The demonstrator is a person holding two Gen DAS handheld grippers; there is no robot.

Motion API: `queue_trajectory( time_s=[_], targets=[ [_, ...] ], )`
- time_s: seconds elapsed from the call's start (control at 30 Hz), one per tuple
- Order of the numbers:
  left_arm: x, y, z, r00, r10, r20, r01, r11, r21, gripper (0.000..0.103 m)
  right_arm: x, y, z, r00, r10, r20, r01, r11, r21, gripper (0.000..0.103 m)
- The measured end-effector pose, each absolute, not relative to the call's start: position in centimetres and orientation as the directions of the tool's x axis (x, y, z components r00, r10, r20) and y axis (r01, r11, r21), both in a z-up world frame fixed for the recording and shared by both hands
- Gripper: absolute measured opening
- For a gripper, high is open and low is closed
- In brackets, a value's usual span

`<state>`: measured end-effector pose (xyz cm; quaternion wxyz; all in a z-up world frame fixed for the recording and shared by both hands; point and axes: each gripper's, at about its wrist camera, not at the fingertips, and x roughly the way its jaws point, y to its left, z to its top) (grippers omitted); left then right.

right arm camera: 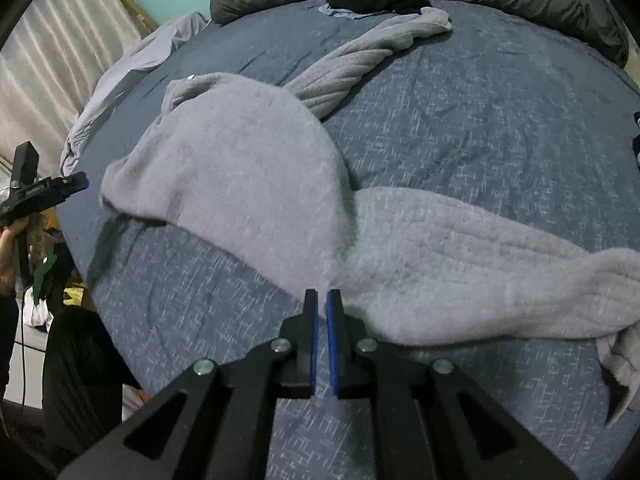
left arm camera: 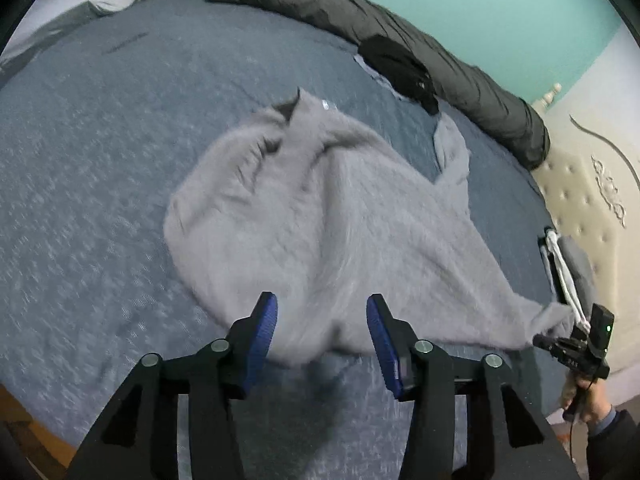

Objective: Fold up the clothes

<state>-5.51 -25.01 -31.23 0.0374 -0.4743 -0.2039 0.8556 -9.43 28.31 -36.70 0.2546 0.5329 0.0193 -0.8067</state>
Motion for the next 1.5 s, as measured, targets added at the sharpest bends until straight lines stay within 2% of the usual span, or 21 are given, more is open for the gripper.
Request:
queue_trajectory(
  time_s=[0.03, 0.13, 0.27, 0.37, 0.5, 0.8, 0.93, 0.97, 1.03, 1.07, 1.13, 1.23, 1.5],
  targets=[
    [-6.0, -25.3, -31.2, -0.55, 0.255, -0.795, 0.131, -0.914, -0.384, 0.051, -9.5, 28.3, -36.7, -0.302, -0.391, -0.869, 0.429, -0.87, 0.243, 0.005],
    [-7.6, -26.2, -32.0, -0.551, 0.251, -0.796, 0.152, -0.907, -0.392, 0.053, -10.3, 28.8, -36.8, -0.327, -0.385, -0.863, 0.39, -0.887, 0.248, 0.015],
    [-10.9, -27.3, -33.8, -0.537, 0.24, -0.809, 0.168, -0.909, -0.381, 0.053, -11.6, 29.4, -37.0, -0.351, -0.384, -0.854, 0.338, -0.903, 0.267, 0.034],
    [-14.0, -27.5, -34.8, -0.526, 0.253, -0.812, 0.154, -0.91, -0.384, 0.055, -12.4, 29.4, -37.4, -0.351, -0.387, -0.853, 0.331, -0.903, 0.274, 0.035],
    [-18.4, -27.5, -35.6, -0.527, 0.266, -0.807, 0.152, -0.905, -0.397, 0.065, -13.4, 29.4, -37.9, -0.35, -0.388, -0.853, 0.328, -0.903, 0.276, 0.035],
    [-26.0, -28.3, -37.7, -0.523, 0.276, -0.806, 0.19, -0.884, -0.426, 0.069, -15.0, 30.4, -39.2, -0.34, -0.384, -0.858, 0.306, -0.908, 0.285, 0.035],
    [-27.2, -28.2, -38.5, -0.52, 0.322, -0.791, 0.167, -0.87, -0.463, 0.068, -15.3, 30.7, -39.7, -0.334, -0.379, -0.863, 0.296, -0.912, 0.286, 0.035],
    [-27.3, -28.1, -38.6, -0.516, 0.329, -0.791, 0.158, -0.871, -0.465, 0.065, -15.3, 30.8, -39.8, -0.333, -0.376, -0.865, 0.294, -0.913, 0.284, 0.035],
    [-27.0, -27.9, -38.6, -0.512, 0.34, -0.789, 0.15, -0.869, -0.472, 0.04, -15.4, 30.9, -39.8, -0.333, -0.373, -0.866, 0.289, -0.915, 0.283, 0.035],
    [-26.8, -27.8, -38.6, -0.515, 0.339, -0.788, 0.151, -0.869, -0.472, 0.036, -15.4, 31.0, -39.8, -0.334, -0.372, -0.866, 0.286, -0.916, 0.283, 0.035],
    [-26.5, -27.6, -38.3, -0.517, 0.347, -0.783, 0.137, -0.869, -0.475, 0.018, -15.4, 30.9, -39.6, -0.337, -0.372, -0.865, 0.284, -0.916, 0.283, 0.035],
    [-25.5, -26.9, -37.3, -0.526, 0.348, -0.776, 0.109, -0.877, -0.467, 0.014, -15.2, 30.8, -39.1, -0.342, -0.372, -0.863, 0.283, -0.916, 0.283, 0.035],
    [-23.0, -27.0, -33.4, -0.576, 0.327, -0.749, 0.074, -0.892, -0.446, 0.012, -14.0, 29.9, -37.2, -0.355, -0.38, -0.854, 0.314, -0.909, 0.274, 0.035]
  ],
)
